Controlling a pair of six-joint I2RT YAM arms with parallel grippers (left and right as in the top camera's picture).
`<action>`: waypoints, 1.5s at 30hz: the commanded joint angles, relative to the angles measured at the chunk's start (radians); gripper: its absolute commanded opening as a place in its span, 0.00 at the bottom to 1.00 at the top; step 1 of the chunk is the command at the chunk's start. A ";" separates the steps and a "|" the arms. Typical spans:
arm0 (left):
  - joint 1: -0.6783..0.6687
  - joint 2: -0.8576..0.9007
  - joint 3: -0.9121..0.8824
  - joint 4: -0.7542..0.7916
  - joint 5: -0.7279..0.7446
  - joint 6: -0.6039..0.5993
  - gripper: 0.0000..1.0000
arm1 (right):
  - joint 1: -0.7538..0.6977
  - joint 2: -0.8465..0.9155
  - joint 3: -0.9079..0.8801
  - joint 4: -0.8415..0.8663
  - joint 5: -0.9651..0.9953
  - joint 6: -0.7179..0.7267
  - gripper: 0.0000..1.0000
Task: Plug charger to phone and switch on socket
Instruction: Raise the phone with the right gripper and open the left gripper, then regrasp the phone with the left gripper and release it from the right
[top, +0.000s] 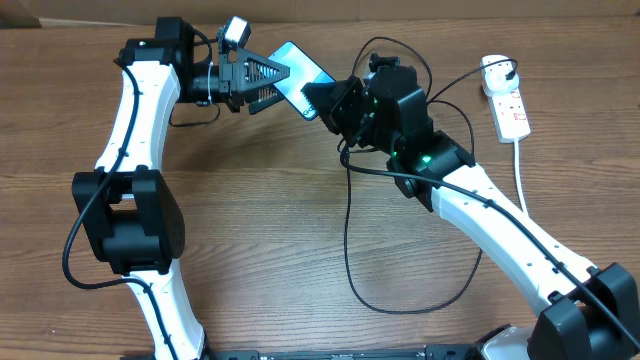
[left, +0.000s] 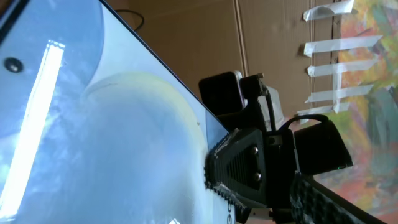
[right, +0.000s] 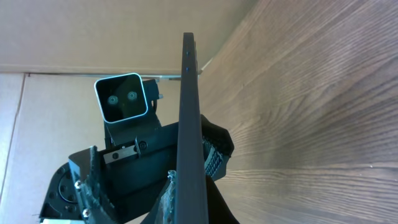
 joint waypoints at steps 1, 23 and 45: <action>0.004 -0.001 0.021 0.062 -0.021 -0.109 0.82 | 0.003 -0.010 0.022 0.020 0.026 0.014 0.04; -0.134 -0.001 0.021 0.603 -0.325 -0.971 0.77 | 0.002 0.079 0.022 0.171 0.036 0.074 0.04; -0.126 -0.001 0.021 0.702 -0.492 -1.256 0.44 | -0.003 0.084 0.022 0.169 0.041 0.074 0.04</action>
